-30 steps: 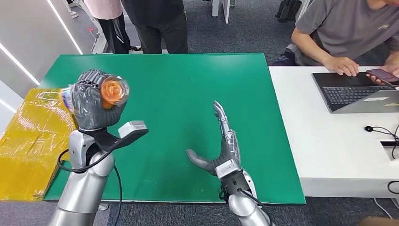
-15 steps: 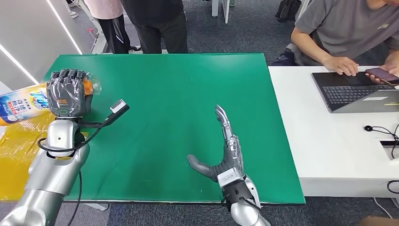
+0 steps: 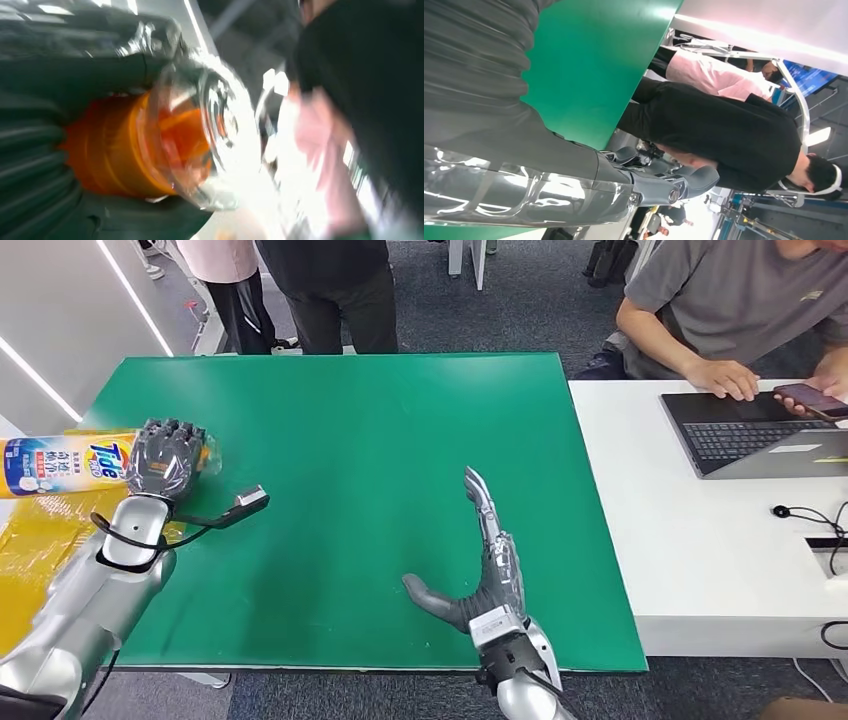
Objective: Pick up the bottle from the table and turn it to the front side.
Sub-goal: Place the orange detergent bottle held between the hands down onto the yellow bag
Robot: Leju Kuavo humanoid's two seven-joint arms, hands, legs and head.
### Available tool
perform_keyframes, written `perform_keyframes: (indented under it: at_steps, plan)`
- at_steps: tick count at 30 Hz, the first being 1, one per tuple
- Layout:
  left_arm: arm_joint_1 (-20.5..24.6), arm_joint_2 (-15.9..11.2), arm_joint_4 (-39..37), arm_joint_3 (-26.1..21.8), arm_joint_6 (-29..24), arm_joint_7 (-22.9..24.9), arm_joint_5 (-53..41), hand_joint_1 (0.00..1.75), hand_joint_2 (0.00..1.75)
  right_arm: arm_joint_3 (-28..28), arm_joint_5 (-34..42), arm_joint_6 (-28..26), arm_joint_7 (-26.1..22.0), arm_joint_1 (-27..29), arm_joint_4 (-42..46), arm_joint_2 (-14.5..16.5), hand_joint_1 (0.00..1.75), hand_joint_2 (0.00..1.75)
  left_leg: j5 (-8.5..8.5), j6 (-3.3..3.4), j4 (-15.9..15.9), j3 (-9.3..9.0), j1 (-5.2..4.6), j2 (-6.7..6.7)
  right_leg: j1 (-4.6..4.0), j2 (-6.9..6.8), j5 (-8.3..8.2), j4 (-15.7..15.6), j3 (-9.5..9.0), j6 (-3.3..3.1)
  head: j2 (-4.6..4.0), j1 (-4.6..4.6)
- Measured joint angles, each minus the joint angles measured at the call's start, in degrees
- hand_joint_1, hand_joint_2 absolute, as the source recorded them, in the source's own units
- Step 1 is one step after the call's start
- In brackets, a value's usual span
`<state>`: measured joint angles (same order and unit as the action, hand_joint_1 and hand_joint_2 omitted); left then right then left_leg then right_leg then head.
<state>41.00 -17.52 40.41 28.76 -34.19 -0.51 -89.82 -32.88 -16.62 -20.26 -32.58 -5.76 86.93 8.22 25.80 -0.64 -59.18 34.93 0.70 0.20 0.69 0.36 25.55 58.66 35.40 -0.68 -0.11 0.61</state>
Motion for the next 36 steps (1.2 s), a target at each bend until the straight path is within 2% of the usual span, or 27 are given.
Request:
perform_keyframes:
  at_steps: [6,11,18,30,31,34,35,36]
  plan:
    - [2.01,0.02,-8.76,1.23,3.58,-2.49,0.33,1.75,1.75,0.39,-0.66,0.61,-0.10,0.92,1.13,0.00,0.00,1.75,0.00,-0.03,0.01,0.02,0.02,-0.02,-0.01,-0.01,0.00,0.01,0.03,-0.01,0.00,0.00]
    - [2.44,-0.04,-12.78,1.27,7.62,-7.38,1.46,1.75,1.75,0.91,-0.78,0.79,-0.09,1.26,1.58,0.00,0.00,1.75,0.00,-0.03,0.02,0.04,0.01,-0.02,-0.01,-0.01,0.01,0.01,0.02,-0.01,0.00,0.00]
    - [1.94,-0.74,-16.56,1.27,9.29,-6.11,0.72,1.75,1.75,1.43,-0.78,1.12,-0.10,1.55,1.70,0.00,0.00,1.75,0.00,-0.04,0.02,0.04,0.02,-0.02,-0.01,-0.02,0.00,0.02,0.02,-0.02,0.00,-0.01]
    - [0.87,-1.08,-19.01,1.27,10.59,-7.85,0.51,1.75,1.75,2.07,-0.78,1.70,-0.10,1.25,1.62,0.00,0.00,1.75,0.00,-0.04,0.02,0.05,0.02,-0.05,-0.01,-0.04,0.01,0.01,0.02,-0.02,0.00,0.00]
    - [0.86,-1.06,-19.11,1.27,10.84,-8.40,0.52,1.64,1.75,2.10,-0.79,1.69,-0.10,1.20,1.61,0.01,0.00,1.75,0.00,-0.04,0.02,0.05,0.02,-0.05,-0.01,-0.04,0.01,0.01,0.02,-0.02,0.00,0.00]
    - [0.84,-0.83,-19.37,1.27,11.45,-11.09,1.07,0.33,1.75,2.13,-0.81,1.59,-0.09,0.99,1.50,0.02,0.00,1.75,0.00,-0.04,0.02,0.05,0.02,-0.06,-0.01,-0.05,0.01,0.01,0.02,-0.02,0.00,0.01]
    - [0.81,-0.64,-19.42,1.24,11.37,-12.05,1.53,0.00,1.75,2.14,-0.82,1.54,-0.08,0.92,1.43,0.02,0.00,1.75,0.00,-0.04,0.02,0.05,0.02,-0.07,-0.01,-0.05,0.01,0.01,0.02,-0.02,0.00,0.01]
    - [0.76,-0.42,-19.45,1.19,11.16,-12.99,2.07,0.00,1.75,2.14,-0.82,1.47,-0.08,0.86,1.35,0.02,0.00,1.75,0.00,-0.04,0.02,0.05,0.02,-0.07,-0.01,-0.05,0.01,0.01,0.02,-0.02,0.00,0.00]
